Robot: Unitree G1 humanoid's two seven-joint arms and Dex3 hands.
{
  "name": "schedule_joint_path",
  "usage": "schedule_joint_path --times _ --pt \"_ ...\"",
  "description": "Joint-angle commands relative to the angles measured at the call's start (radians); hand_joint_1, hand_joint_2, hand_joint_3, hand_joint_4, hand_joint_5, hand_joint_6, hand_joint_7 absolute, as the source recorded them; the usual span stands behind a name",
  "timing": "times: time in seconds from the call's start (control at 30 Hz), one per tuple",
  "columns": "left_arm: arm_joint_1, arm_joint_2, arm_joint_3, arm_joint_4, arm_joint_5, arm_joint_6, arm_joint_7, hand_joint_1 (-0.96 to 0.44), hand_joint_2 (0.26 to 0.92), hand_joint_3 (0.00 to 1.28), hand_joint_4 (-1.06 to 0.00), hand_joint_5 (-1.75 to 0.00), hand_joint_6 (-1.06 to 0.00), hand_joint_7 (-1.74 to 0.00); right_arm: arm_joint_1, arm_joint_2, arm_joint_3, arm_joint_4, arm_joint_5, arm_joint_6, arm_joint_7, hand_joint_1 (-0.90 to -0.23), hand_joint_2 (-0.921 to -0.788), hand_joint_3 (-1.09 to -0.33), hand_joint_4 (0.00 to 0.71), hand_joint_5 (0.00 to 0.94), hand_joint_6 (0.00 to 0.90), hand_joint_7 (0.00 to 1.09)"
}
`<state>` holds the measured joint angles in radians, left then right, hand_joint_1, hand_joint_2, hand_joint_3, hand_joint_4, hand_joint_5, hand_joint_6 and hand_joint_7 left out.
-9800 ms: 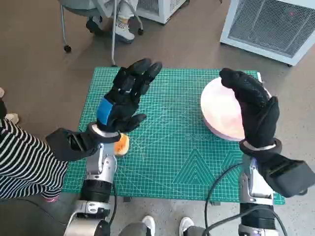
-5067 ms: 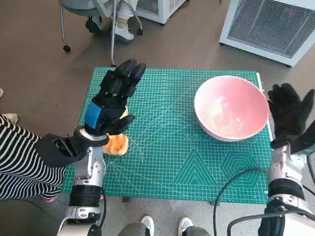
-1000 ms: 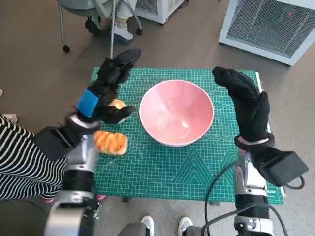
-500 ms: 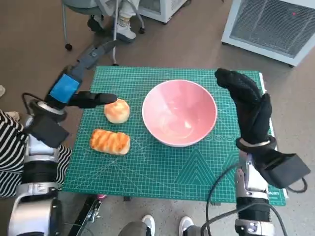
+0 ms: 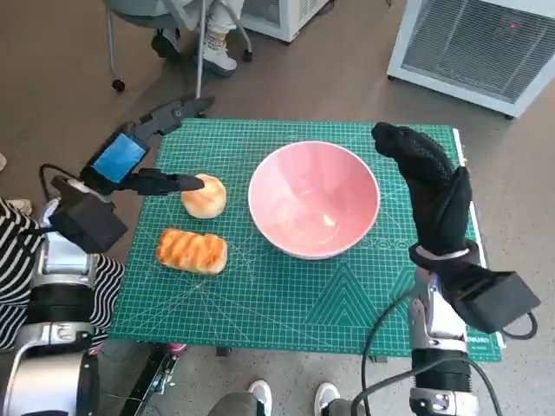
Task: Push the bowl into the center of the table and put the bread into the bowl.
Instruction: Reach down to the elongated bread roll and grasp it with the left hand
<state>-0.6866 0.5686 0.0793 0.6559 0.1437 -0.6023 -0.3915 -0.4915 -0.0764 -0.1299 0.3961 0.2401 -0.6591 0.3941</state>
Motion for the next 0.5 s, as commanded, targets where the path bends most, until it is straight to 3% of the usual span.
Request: schedule_joint_path --times 0.03,0.27,0.5 --pt "0.040 0.051 -0.022 -0.050 -0.004 0.050 -0.056 -0.09 0.734 0.00 -0.30 0.00 -0.48 -0.07 0.027 0.004 0.001 0.002 0.013 0.018 -0.005 -0.710 -0.921 -0.736 0.167 0.006 0.152 0.27" --pt "0.098 0.120 -0.056 -0.176 0.016 0.189 -0.155 -0.03 0.747 0.01 -0.30 0.00 -0.48 -0.04 0.036 0.000 -0.002 -0.002 0.017 0.018 -0.001 -0.688 -0.921 -0.744 0.167 0.005 0.144 0.28" --pt "0.187 0.194 -0.111 -0.392 0.090 0.426 -0.261 0.01 0.749 0.01 -0.27 0.00 -0.46 -0.02 0.038 -0.003 -0.005 0.001 0.026 0.027 0.002 -0.686 -0.921 -0.746 0.168 0.004 0.139 0.29"
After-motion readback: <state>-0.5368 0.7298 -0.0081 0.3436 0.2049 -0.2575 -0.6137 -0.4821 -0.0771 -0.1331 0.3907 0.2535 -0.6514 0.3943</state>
